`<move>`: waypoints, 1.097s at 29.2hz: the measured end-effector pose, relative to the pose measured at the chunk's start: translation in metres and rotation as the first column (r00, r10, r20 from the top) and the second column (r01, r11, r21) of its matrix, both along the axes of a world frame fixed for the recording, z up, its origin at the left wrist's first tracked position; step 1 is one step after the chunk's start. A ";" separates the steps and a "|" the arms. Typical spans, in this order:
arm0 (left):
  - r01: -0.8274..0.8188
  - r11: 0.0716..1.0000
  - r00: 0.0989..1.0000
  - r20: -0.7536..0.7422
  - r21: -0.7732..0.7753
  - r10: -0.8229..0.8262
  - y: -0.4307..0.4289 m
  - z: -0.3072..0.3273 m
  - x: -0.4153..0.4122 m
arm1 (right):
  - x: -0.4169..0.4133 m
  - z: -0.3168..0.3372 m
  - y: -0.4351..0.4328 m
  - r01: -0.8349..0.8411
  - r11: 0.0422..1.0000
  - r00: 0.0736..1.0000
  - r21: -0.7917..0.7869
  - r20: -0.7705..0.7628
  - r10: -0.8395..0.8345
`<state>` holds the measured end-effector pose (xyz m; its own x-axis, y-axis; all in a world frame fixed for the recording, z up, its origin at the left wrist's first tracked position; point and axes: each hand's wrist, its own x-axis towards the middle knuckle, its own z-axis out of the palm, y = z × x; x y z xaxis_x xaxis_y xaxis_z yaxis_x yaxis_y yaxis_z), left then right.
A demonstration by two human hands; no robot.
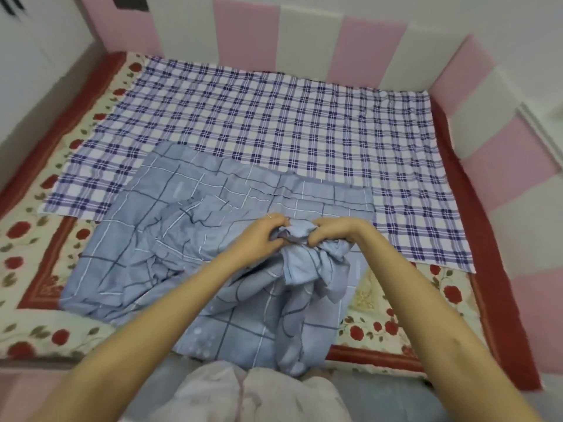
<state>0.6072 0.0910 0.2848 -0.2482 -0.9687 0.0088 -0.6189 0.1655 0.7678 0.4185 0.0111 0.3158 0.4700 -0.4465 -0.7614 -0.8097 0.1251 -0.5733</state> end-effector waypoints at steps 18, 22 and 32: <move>-0.106 0.923 0.967 -0.177 0.369 0.182 -0.090 0.038 -0.041 | -0.062 -0.017 -0.027 0.868 0.424 0.472 -0.260 0.696 -0.541; -0.001 0.955 1.000 -0.011 0.295 0.005 -0.105 0.031 -0.038 | -0.082 0.002 -0.051 0.756 0.570 0.615 -0.323 0.649 -0.448; -0.053 0.870 0.881 -0.388 0.491 0.272 -0.098 0.029 -0.070 | -0.088 -0.013 -0.027 0.298 0.952 0.760 -0.066 0.620 -0.195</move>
<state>0.5371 -0.0070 0.3141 -0.1634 -0.9136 -0.3723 -0.1923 -0.3406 0.9203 0.3302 -0.0159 0.3025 0.6637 -0.6960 -0.2741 -0.2468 0.1423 -0.9586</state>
